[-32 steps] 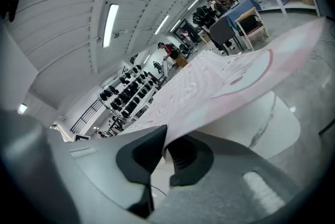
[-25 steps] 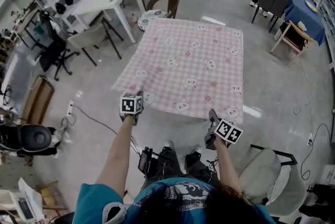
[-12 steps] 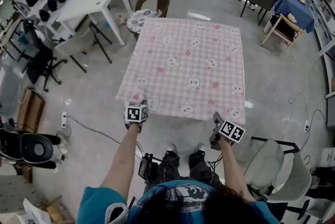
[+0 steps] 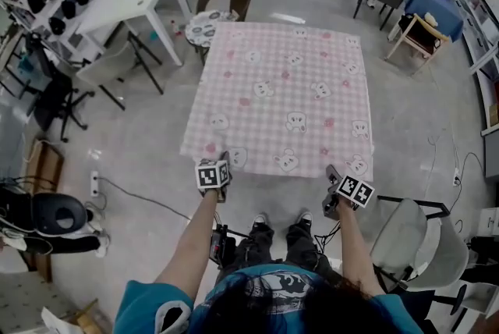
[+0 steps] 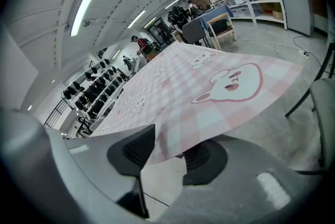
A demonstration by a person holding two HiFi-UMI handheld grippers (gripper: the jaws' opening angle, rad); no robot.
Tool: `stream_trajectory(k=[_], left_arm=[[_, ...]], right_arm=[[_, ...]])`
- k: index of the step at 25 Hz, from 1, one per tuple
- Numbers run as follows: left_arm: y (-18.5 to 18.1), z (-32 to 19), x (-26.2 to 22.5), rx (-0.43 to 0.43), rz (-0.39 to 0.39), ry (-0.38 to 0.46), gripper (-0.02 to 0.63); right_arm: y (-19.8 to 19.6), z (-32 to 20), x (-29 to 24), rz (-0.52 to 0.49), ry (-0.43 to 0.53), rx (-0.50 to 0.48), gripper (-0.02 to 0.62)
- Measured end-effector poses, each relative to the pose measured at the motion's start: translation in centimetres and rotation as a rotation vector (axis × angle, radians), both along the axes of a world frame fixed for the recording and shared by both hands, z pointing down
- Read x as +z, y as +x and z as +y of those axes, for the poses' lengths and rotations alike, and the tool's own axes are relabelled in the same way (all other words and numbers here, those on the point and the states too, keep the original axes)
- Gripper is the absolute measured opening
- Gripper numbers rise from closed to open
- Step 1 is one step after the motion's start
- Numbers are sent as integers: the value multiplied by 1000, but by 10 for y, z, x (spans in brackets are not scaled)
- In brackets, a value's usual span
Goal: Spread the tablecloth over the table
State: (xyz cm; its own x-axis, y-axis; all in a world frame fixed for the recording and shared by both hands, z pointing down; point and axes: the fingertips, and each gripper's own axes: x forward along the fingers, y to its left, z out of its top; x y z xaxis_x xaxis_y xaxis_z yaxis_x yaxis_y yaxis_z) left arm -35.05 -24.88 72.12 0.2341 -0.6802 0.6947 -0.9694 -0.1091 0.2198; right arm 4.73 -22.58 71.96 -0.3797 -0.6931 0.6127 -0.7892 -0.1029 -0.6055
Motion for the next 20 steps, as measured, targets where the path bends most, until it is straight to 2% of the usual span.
stream_trajectory(k=[3,4,7,10,13,16,20], left_arm=[[0,10,2,23,47,-45,210],[0,15,1,39,58,-56,240],[0,28,-6,76,83,-56,229],[3,38,-20,106,99,-27,185],[6,42,-38,150,86,14,175],[7,49,-50,192,58,45,173],[12,63,-60,232,68,82,152]], right_arm=[[-7,4,-11,-28,19,11,199],[-9,7,-16,-39,28,15,209],[-10,19,-28,-37,48,25,216],[-4,34,-44,1,75,47,212],[-5,47,-66,14,133,66,193],[-20,56,-84,-1,179,38,183],[-38,68,-108,0,235,-6,175]])
